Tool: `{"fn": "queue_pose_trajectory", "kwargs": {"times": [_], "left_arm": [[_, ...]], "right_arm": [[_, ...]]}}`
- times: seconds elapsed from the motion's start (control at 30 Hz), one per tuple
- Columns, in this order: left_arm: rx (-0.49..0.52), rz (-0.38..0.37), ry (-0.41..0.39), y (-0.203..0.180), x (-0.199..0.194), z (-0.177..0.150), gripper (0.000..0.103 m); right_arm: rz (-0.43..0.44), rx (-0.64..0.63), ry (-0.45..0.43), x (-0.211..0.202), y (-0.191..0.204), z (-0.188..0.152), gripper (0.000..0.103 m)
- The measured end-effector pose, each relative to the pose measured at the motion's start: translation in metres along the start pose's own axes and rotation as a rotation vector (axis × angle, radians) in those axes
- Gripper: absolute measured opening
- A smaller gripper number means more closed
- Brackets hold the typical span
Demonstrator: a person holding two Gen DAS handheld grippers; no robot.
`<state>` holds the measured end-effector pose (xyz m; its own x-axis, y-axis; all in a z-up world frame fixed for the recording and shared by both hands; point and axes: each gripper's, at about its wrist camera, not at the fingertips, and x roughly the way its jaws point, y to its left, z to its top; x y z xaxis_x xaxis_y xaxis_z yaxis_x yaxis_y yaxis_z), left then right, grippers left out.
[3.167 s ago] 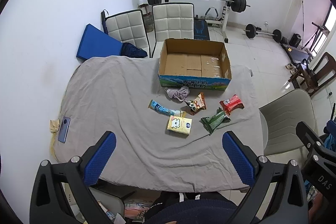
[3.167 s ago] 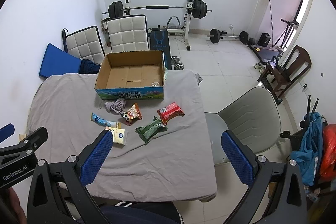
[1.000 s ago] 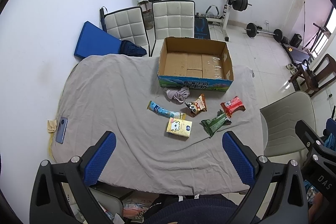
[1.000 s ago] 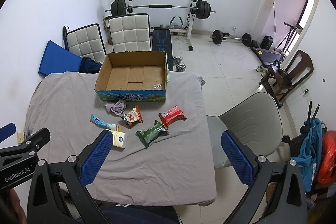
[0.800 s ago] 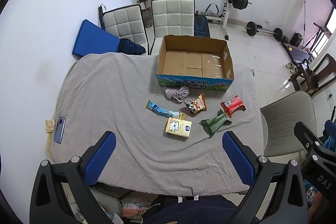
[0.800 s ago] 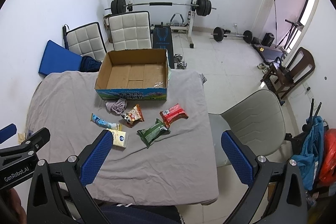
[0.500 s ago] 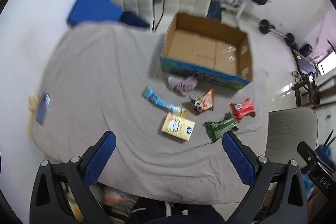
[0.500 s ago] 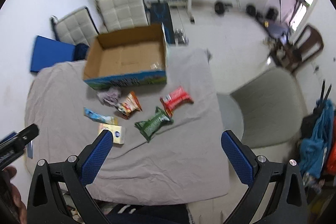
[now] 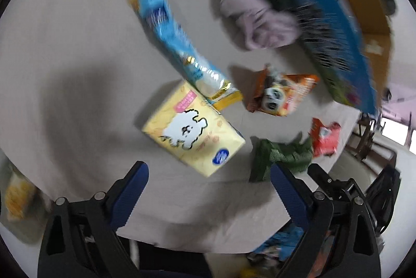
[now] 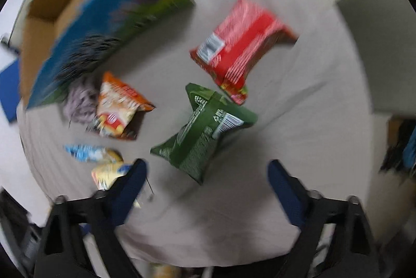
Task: Organize soft objects
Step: 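Grasp the yellow tissue pack with the left tool while the right tool grasps the green snack bag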
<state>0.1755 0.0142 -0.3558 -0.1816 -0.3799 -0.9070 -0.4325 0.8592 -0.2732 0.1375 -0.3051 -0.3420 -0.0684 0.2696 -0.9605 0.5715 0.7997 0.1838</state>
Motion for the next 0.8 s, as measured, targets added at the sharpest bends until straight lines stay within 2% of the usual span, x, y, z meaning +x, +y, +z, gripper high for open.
{"fn": "queue_pose_trajectory", "kwargs": {"times": [0.07, 0.13, 0.23, 0.3, 0.37, 0.47, 0.57, 0.63, 0.73, 0.8], "left_arm": [[-0.059, -0.027, 0.05, 0.003, 0.022, 0.012, 0.095], [-0.137, -0.056, 0.082, 0.009, 0.039, 0.022, 0.095], [-0.192, -0.057, 0.067, 0.014, 0.044, 0.025, 0.095], [-0.113, -0.009, 0.047, 0.007, 0.041, 0.022, 0.079], [0.005, 0.043, 0.022, -0.003, 0.036, 0.018, 0.073], [0.154, 0.155, -0.002, -0.012, 0.031, 0.008, 0.069], [0.38, 0.355, -0.05, -0.032, 0.031, -0.004, 0.069], [0.488, 0.433, -0.07, -0.044, 0.034, -0.011, 0.072], [0.494, 0.477, -0.075, -0.049, 0.04, -0.004, 0.072], [0.443, 0.439, -0.063, -0.048, 0.043, 0.002, 0.072]], "right_arm": [[0.049, 0.075, 0.055, 0.027, -0.003, 0.012, 0.079], [0.074, 0.11, 0.073, 0.041, -0.003, 0.017, 0.065], [0.062, 0.141, 0.092, 0.061, -0.001, 0.022, 0.056], [0.036, 0.122, 0.105, 0.065, -0.001, 0.022, 0.047], [0.006, 0.052, 0.127, 0.068, 0.003, 0.017, 0.044], [-0.076, -0.089, 0.154, 0.07, 0.01, 0.006, 0.041], [-0.177, -0.258, 0.169, 0.07, 0.021, -0.01, 0.041], [-0.258, -0.355, 0.156, 0.072, 0.029, -0.02, 0.041], [-0.288, -0.413, 0.131, 0.081, 0.037, -0.027, 0.042], [-0.289, -0.412, 0.111, 0.086, 0.038, -0.03, 0.044]]}}
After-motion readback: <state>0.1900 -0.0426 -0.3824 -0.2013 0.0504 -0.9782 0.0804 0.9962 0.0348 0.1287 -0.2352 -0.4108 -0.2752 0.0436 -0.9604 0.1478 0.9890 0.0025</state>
